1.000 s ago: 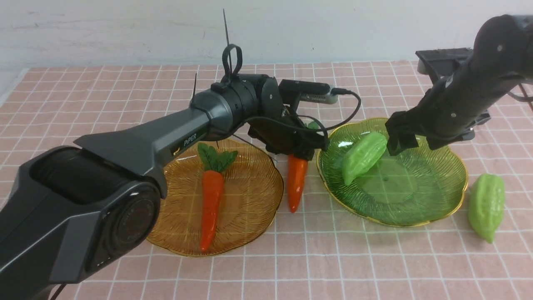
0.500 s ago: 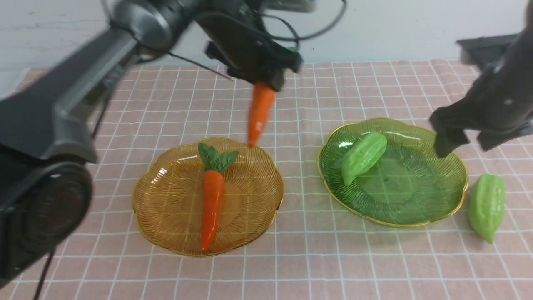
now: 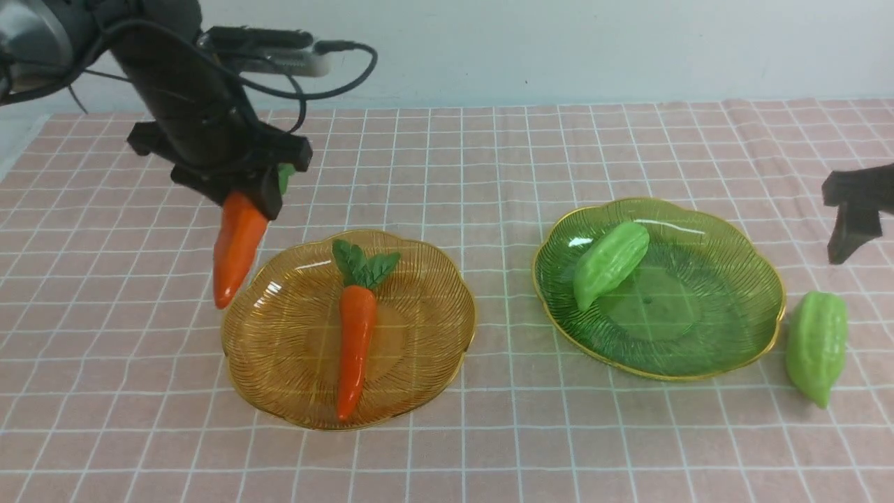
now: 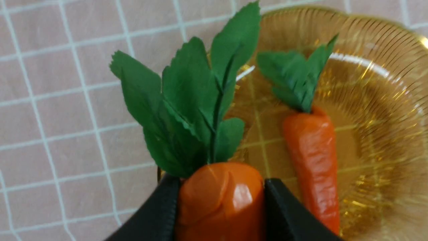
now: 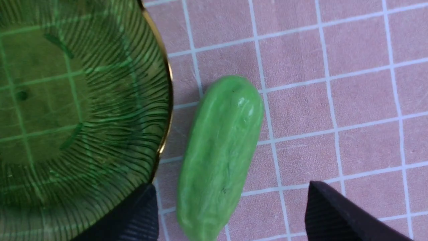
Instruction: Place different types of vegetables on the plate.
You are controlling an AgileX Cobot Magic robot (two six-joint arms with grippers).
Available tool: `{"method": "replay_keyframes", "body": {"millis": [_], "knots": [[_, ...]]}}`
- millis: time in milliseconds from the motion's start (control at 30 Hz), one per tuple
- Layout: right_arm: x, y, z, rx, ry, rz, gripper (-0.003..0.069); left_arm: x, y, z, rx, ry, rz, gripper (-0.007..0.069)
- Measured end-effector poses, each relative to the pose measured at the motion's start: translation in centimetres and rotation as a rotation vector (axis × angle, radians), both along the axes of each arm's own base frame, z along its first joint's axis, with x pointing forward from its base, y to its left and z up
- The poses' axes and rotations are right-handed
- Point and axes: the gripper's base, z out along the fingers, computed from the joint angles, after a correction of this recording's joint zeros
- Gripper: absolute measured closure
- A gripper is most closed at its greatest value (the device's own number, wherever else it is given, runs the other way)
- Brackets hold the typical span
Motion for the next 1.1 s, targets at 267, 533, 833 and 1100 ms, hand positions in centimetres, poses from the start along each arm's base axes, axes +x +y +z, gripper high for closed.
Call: {"method": "replay_keyframes", "body": {"millis": [267, 533, 833, 1100], "knots": [[2.0, -0.3, -5.5, 0.005, 0.120, -0.003, 0.0125, -0.1, -0.7, -2.8, -0.038, 0.094, -0.012, 0.0385], [2.7, -0.3, -7.5, 0.014, 0.130, -0.017, 0.0125, 0.5, -2.0, -5.4, -0.023, 0.147, -0.063, 0.0360], [3.3, -0.3, -10.0, 0.017, 0.175, -0.020, 0.0125, 0.9, -2.0, -6.6, -0.018, 0.167, -0.058, 0.0176], [2.5, -0.9, -7.9, 0.015, 0.166, -0.039, 0.0235, 0.9, -1.8, -3.7, -0.014, 0.080, -0.036, 0.0321]]}}
